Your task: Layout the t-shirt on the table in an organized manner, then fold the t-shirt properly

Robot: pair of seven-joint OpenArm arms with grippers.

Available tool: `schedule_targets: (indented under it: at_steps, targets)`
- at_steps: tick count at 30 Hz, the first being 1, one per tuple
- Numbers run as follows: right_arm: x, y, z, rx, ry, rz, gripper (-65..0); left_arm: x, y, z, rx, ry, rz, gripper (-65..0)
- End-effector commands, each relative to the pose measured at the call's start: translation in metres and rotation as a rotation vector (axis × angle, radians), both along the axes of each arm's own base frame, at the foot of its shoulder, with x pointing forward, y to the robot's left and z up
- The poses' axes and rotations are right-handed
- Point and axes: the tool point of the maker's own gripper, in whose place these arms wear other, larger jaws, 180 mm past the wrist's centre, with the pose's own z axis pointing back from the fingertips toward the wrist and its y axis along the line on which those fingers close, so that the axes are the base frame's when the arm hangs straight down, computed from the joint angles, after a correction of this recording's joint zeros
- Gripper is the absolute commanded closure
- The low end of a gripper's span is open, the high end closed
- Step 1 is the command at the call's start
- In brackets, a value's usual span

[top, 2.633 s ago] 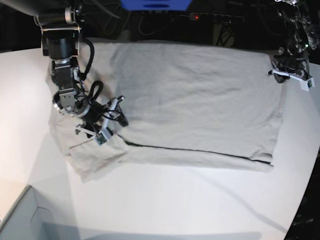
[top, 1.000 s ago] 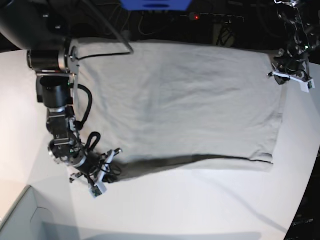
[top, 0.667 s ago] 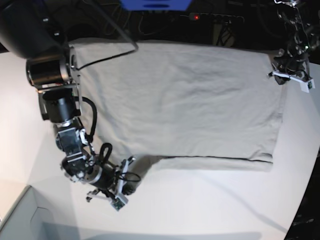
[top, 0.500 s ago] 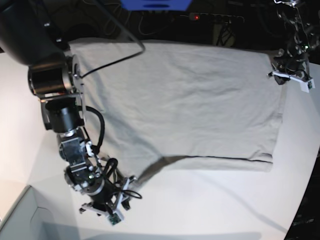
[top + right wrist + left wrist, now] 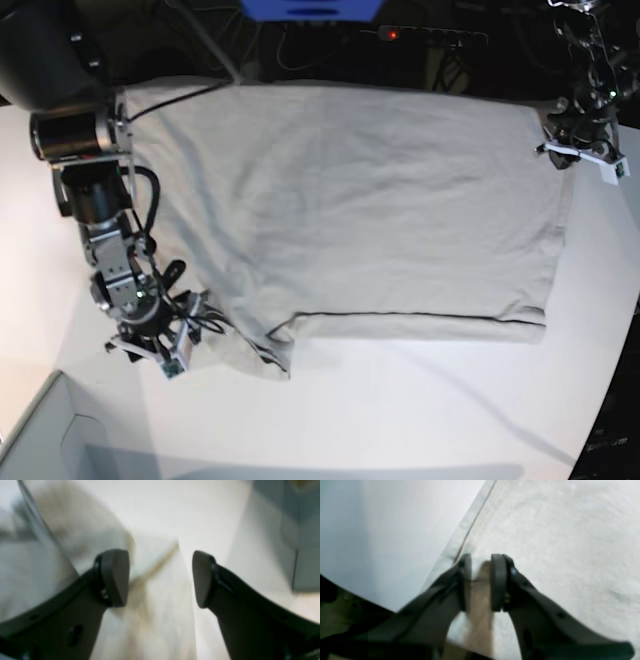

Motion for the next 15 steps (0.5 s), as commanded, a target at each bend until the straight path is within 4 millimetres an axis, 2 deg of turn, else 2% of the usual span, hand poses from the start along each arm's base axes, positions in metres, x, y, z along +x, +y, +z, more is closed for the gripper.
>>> schedule_targets:
  at_steps: [1,4,8,15]
  targets:
    - [0.015,-0.003,0.022,0.024,-0.065,0.000,-33.7,-0.012,-0.003,-0.009,-0.011,0.072,-0.012,-13.8]
    - [-0.004,-0.008,0.004,0.086,-0.011,-0.012,-33.9,-0.012,-0.002,-0.009,-0.010,0.072,-0.013,-13.8]
    - [-0.014,-0.008,-0.002,0.161,0.020,-0.012,-34.5,-0.011,0.000,-0.008,-0.003,0.073,-0.015,-13.8]
    - [-0.025,0.015,-0.017,0.161,0.063,0.050,-34.5,-0.010,-0.001,-0.008,-0.003,0.070,-0.015,-13.8]
